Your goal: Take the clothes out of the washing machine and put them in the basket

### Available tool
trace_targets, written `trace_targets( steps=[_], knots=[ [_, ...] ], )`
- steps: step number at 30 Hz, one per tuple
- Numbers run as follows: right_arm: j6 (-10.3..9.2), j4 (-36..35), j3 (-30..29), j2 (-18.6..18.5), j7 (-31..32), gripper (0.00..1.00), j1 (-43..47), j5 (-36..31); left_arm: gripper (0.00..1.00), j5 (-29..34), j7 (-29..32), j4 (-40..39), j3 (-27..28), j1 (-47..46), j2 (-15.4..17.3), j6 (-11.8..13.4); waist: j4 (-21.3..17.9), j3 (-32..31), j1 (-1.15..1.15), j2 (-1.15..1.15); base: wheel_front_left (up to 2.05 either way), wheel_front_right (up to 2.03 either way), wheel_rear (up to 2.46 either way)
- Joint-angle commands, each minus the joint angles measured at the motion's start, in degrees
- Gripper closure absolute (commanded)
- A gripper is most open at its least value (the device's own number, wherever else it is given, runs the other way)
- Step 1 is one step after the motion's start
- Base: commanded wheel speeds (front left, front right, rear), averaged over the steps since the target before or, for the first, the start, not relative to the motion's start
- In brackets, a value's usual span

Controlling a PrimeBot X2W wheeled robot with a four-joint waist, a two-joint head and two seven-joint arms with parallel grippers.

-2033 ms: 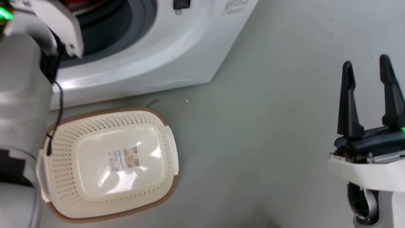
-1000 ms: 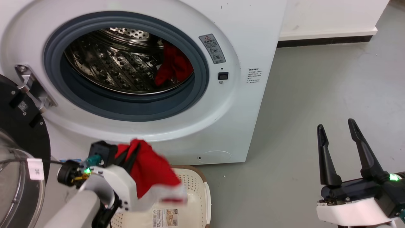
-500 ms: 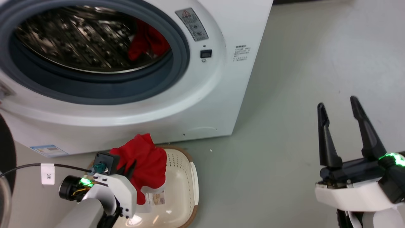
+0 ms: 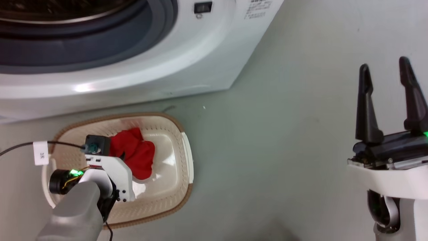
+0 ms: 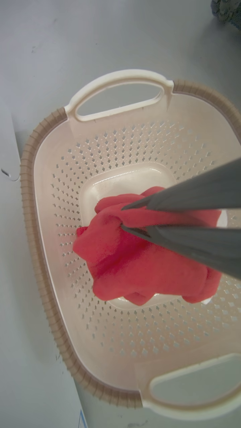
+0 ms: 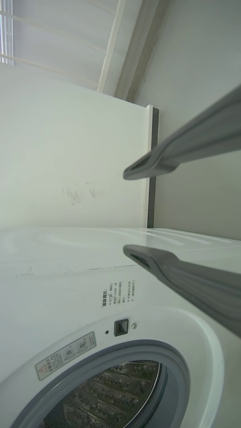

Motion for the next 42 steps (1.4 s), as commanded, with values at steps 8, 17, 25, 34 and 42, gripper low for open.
trace_targets(
  steps=[8, 17, 25, 34, 42],
  knots=[
    [-0.04, -1.11, -1.3, 0.07, -0.12, 0.0, -4.67, 1.79, 1.0, 2.8, 1.77, 7.98, -2.65, -7.82, -1.25, 0.34, -1.71, 11.87, -0.01, 0.0, 0.0, 0.0, 0.0],
    [-0.04, -1.62, -1.35, 0.06, -0.12, 0.0, -6.56, 1.93, 0.76, 6.59, 2.65, 11.15, -6.45, -11.93, -1.43, 2.7, -1.65, 16.19, -0.01, 0.0, 0.0, 0.0, 0.0],
    [-0.04, -0.39, -1.19, 0.06, -0.12, 0.0, -5.73, 0.67, 0.0, 7.84, 1.35, 11.9, -8.53, -10.2, -2.73, 3.46, -0.64, 12.73, -0.01, 0.0, 0.0, 0.0, 0.0],
    [-0.04, 1.17, -0.86, 0.06, -0.12, 0.0, -2.26, -0.38, 0.0, 6.74, -7.9, 11.32, -7.97, -7.95, -4.51, 1.89, 1.63, 3.85, -0.01, 0.0, 0.0, 0.0, 0.0],
    [-0.05, 2.06, -1.14, 0.04, -0.12, 0.0, 1.04, -1.22, 0.0, 6.85, -9.73, 0.14, -3.54, -5.15, -2.42, 3.92, 2.66, -3.07, -0.01, 0.0, 0.0, 0.0, 0.0]
  ],
)
